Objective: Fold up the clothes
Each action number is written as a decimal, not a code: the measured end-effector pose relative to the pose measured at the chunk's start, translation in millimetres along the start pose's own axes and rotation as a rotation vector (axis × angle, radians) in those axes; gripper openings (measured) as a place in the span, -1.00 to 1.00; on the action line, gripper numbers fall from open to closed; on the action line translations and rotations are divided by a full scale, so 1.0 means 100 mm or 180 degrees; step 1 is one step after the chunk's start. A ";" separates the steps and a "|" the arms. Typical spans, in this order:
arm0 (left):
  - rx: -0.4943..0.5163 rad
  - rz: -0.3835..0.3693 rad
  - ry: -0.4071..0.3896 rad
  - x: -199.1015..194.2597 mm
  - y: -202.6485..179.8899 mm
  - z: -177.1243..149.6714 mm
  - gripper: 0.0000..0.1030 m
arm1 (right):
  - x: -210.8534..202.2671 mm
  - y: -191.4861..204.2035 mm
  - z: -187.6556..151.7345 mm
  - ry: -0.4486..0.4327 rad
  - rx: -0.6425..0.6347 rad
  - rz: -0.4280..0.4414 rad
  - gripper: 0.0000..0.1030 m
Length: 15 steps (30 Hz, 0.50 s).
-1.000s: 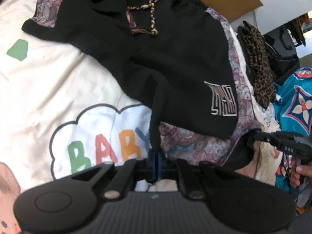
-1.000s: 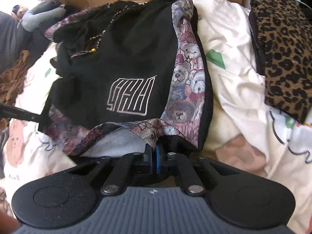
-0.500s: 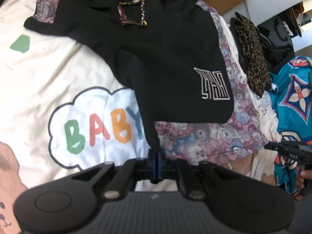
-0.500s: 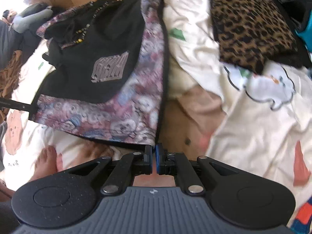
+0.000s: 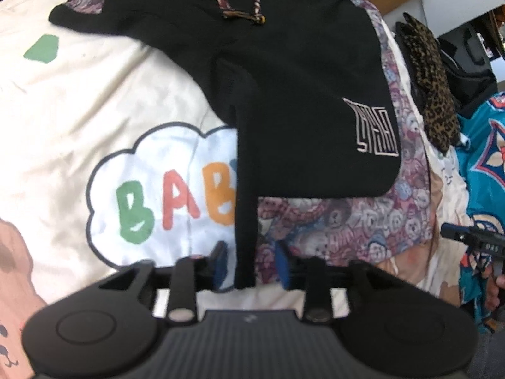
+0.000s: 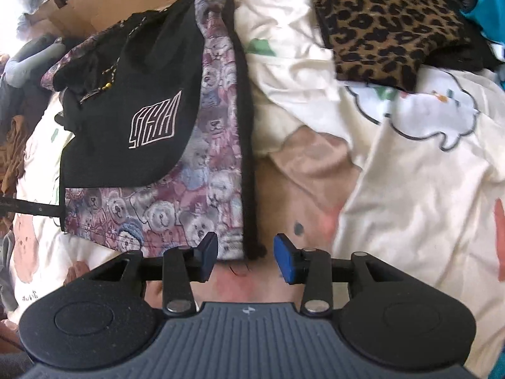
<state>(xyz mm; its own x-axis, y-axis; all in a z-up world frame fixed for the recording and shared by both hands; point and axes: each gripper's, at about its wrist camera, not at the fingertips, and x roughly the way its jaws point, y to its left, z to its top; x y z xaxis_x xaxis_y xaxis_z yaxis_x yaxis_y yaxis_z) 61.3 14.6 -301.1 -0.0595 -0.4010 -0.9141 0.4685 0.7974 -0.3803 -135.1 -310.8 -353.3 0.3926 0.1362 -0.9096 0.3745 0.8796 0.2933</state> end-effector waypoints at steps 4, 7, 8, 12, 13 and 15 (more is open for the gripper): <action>0.0035 -0.0002 0.0008 0.09 -0.01 0.01 -0.05 | 0.23 0.01 0.05 0.0150 0.0026 0.0026 -0.09; 0.0082 -0.0010 0.0040 0.17 -0.03 0.02 -0.05 | 0.39 -0.04 0.07 0.0254 0.0162 0.0076 -0.14; 0.0098 -0.0003 0.0070 0.21 -0.04 0.02 -0.06 | 0.42 -0.07 0.07 0.0288 0.0233 0.0140 -0.28; -0.0018 -0.0255 0.0277 0.27 -0.04 0.05 -0.95 | 0.41 -0.09 0.09 0.0365 0.0220 0.0229 -0.91; -0.0007 -0.0318 0.0285 0.25 -0.06 0.06 -0.95 | 0.37 -0.08 0.09 0.0369 0.0181 0.0250 -0.92; 0.0047 -0.0441 0.0283 0.20 -0.15 0.07 -0.95 | 0.30 -0.08 0.11 0.0361 0.0121 0.0264 -0.92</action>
<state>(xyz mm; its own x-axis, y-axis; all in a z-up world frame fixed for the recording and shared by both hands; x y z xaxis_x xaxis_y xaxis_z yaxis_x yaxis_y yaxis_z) 59.0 -8.3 -313.3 -0.2018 -0.4646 -0.8622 0.4634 0.7303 -0.5019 -117.2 -318.6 -379.4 0.3268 0.2602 -0.9086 0.3771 0.8456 0.3778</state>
